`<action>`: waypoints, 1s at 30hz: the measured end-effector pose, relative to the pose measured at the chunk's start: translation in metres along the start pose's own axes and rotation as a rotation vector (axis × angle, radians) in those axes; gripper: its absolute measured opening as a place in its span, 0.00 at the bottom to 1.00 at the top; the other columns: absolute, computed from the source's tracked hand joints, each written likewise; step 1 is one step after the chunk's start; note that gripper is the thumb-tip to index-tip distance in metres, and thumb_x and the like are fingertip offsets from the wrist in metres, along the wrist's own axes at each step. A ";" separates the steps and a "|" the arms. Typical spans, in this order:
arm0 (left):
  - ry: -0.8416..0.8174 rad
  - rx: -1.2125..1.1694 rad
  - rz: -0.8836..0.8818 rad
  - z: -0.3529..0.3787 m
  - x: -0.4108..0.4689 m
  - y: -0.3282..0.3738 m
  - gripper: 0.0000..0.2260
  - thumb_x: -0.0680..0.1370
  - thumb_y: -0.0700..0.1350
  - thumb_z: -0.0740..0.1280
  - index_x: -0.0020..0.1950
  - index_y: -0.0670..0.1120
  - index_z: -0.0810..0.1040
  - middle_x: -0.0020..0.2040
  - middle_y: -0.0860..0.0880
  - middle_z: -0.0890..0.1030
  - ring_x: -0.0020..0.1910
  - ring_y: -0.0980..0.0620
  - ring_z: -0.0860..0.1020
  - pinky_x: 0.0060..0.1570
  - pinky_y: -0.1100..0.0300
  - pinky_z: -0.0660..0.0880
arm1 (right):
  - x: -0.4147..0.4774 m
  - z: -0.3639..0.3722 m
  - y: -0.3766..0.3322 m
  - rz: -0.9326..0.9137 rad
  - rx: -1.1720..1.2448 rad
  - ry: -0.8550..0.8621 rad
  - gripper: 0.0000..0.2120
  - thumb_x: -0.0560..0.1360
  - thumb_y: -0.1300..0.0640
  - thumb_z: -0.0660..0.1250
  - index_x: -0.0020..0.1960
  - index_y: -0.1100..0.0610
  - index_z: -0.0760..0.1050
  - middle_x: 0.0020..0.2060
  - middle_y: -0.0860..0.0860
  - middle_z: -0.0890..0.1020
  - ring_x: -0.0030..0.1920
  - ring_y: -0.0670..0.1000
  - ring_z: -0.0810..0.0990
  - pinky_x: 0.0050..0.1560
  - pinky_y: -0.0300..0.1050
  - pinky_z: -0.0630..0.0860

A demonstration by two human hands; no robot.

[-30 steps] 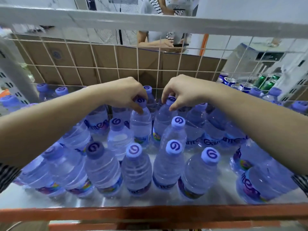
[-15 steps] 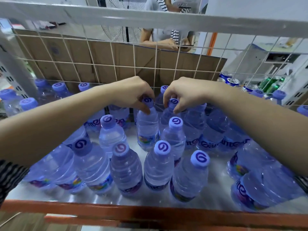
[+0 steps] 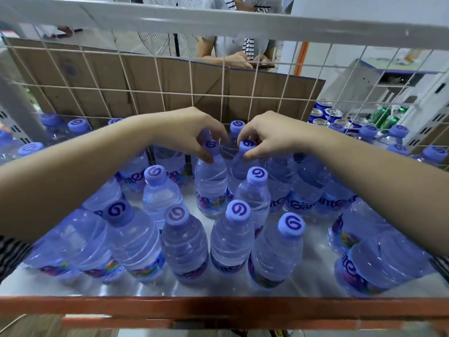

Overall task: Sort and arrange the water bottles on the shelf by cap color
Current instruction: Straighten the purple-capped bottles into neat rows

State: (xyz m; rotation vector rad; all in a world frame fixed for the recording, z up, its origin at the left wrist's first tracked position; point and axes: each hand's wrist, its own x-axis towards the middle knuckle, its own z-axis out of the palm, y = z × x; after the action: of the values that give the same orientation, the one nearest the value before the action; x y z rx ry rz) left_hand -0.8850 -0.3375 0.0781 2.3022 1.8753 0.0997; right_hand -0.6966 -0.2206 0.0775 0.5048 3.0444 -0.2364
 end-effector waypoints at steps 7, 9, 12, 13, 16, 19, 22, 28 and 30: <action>0.109 0.158 -0.005 0.010 0.007 0.002 0.20 0.72 0.61 0.71 0.52 0.46 0.80 0.43 0.48 0.80 0.42 0.46 0.76 0.45 0.51 0.74 | -0.005 -0.005 0.000 -0.042 -0.001 -0.054 0.17 0.71 0.55 0.75 0.59 0.46 0.80 0.40 0.39 0.74 0.37 0.37 0.73 0.35 0.26 0.64; 0.158 0.176 -0.037 0.017 0.008 0.002 0.23 0.71 0.64 0.69 0.48 0.44 0.78 0.40 0.46 0.79 0.41 0.44 0.75 0.41 0.52 0.72 | -0.006 -0.004 0.000 -0.025 0.031 -0.002 0.15 0.70 0.49 0.75 0.57 0.46 0.81 0.40 0.42 0.77 0.38 0.40 0.75 0.36 0.28 0.66; 0.194 0.116 -0.062 0.021 0.006 -0.001 0.22 0.70 0.65 0.70 0.46 0.46 0.76 0.34 0.52 0.74 0.36 0.47 0.72 0.36 0.56 0.65 | -0.004 0.002 -0.001 0.045 0.073 0.091 0.17 0.69 0.42 0.74 0.52 0.52 0.83 0.40 0.48 0.82 0.40 0.46 0.79 0.38 0.38 0.72; 0.190 0.091 -0.064 0.020 0.006 -0.002 0.21 0.70 0.64 0.71 0.46 0.47 0.76 0.33 0.53 0.73 0.35 0.49 0.71 0.36 0.57 0.65 | -0.003 0.003 -0.001 0.052 0.054 0.106 0.16 0.70 0.43 0.74 0.49 0.54 0.83 0.39 0.50 0.83 0.39 0.47 0.79 0.37 0.38 0.71; 0.178 0.059 -0.065 0.017 0.003 -0.003 0.19 0.69 0.60 0.75 0.47 0.48 0.77 0.35 0.51 0.76 0.35 0.50 0.72 0.37 0.56 0.69 | -0.003 0.005 -0.004 0.035 0.020 0.090 0.14 0.71 0.47 0.74 0.50 0.56 0.84 0.41 0.52 0.84 0.40 0.50 0.80 0.38 0.40 0.71; 0.192 0.058 -0.106 0.020 0.004 -0.001 0.21 0.69 0.61 0.75 0.47 0.45 0.77 0.34 0.50 0.76 0.34 0.51 0.71 0.36 0.56 0.67 | -0.007 0.003 -0.006 0.014 0.012 0.083 0.15 0.72 0.49 0.74 0.55 0.55 0.83 0.47 0.51 0.84 0.46 0.50 0.80 0.46 0.42 0.73; 0.194 0.055 -0.137 0.021 0.003 0.002 0.21 0.69 0.61 0.74 0.49 0.46 0.78 0.33 0.53 0.74 0.33 0.55 0.70 0.35 0.57 0.64 | -0.013 0.003 -0.006 0.000 0.010 0.085 0.17 0.73 0.48 0.73 0.60 0.53 0.81 0.51 0.49 0.83 0.49 0.49 0.79 0.50 0.43 0.74; 0.043 -0.059 -0.177 0.014 -0.027 -0.005 0.26 0.69 0.69 0.65 0.57 0.52 0.76 0.35 0.54 0.80 0.35 0.56 0.79 0.37 0.61 0.74 | -0.031 -0.014 -0.020 -0.184 -0.029 0.169 0.12 0.74 0.43 0.70 0.47 0.52 0.82 0.40 0.49 0.78 0.40 0.48 0.77 0.43 0.47 0.75; -0.077 -0.150 -0.184 0.014 -0.041 -0.005 0.25 0.67 0.70 0.63 0.52 0.53 0.78 0.35 0.58 0.81 0.33 0.60 0.80 0.35 0.67 0.74 | -0.035 -0.018 -0.028 -0.182 0.045 -0.039 0.13 0.73 0.40 0.70 0.45 0.50 0.81 0.36 0.47 0.80 0.36 0.47 0.80 0.38 0.43 0.75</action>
State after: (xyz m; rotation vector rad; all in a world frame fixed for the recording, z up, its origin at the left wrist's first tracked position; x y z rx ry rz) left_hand -0.8960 -0.3780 0.0658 1.9988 1.9576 0.1215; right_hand -0.6724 -0.2550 0.1016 0.2218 3.0532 -0.3179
